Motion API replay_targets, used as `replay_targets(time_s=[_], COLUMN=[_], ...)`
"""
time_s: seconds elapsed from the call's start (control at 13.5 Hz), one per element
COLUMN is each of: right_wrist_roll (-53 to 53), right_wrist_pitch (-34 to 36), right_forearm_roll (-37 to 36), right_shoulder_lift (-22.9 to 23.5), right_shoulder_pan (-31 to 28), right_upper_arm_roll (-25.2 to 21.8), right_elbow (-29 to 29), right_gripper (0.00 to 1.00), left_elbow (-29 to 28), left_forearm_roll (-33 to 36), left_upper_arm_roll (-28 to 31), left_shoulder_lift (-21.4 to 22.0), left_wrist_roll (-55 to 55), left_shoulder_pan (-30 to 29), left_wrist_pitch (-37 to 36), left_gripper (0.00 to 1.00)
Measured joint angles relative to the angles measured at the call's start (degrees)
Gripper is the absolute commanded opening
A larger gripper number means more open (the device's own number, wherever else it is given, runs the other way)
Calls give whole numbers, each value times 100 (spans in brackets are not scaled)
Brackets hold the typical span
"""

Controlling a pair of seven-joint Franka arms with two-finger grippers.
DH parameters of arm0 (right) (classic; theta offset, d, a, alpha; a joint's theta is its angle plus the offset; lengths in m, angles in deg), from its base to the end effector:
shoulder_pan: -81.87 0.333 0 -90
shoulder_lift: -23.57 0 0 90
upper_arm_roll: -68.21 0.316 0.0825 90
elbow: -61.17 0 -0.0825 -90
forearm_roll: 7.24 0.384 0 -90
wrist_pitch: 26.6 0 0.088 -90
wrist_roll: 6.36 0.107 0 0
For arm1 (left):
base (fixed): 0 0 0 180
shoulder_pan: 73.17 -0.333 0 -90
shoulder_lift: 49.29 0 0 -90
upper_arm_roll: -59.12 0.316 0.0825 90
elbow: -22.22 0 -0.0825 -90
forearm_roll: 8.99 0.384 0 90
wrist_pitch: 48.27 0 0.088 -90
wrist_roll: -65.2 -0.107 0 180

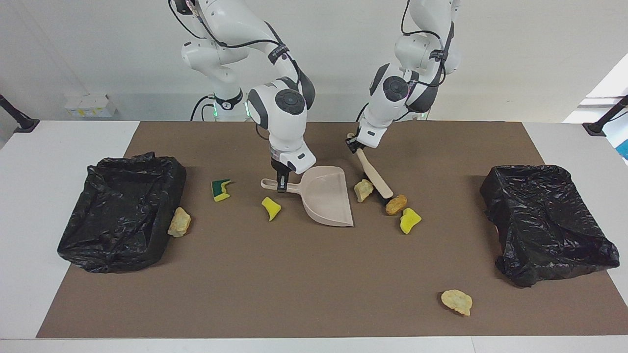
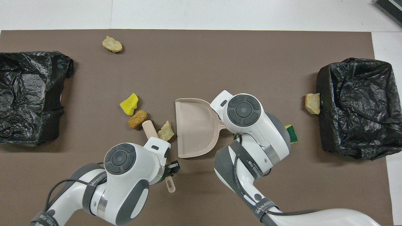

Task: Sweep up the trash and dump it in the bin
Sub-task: 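Sweep the tan chunk into the dustpan with the left gripper's brush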

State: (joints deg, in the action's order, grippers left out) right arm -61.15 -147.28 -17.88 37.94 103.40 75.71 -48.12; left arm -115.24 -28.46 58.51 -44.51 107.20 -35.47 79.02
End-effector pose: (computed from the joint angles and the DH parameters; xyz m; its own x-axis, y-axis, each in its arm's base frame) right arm 0.5361 0.2836 0.3647 0.0139 0.9913 -0.1309 0.9996 -0.0106 0.0261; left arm 0.3645 -0.3015 0.3416 0.9325 0.2589 -0.2520 0.2916 -0.9511 0.1017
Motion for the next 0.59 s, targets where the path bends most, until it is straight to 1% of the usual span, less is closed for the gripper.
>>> replay_targets(time_s=[0.22, 0.37, 0.59], right_wrist_roll=[0, 0, 0], right_wrist_pitch=[-25, -34, -35], right_forearm_roll=[0, 0, 0], right_shoulder_lift=[25, 26, 29], right_shoulder_pan=[6, 9, 11], right_upper_arm_roll=[1, 3, 4], right_elbow=[0, 1, 1], right_gripper=[0, 0, 0], left_elbow=[137, 499, 1010], left_forearm_roll=[-91, -117, -113], left_upper_arm_roll=[-6, -19, 25], left_shoulder_lift=[-45, -177, -348], left_wrist_roll=[-319, -331, -361], left_shoulder_pan=[398, 628, 680], left_wrist_pitch=[160, 90, -294], left_gripper=[0, 0, 0])
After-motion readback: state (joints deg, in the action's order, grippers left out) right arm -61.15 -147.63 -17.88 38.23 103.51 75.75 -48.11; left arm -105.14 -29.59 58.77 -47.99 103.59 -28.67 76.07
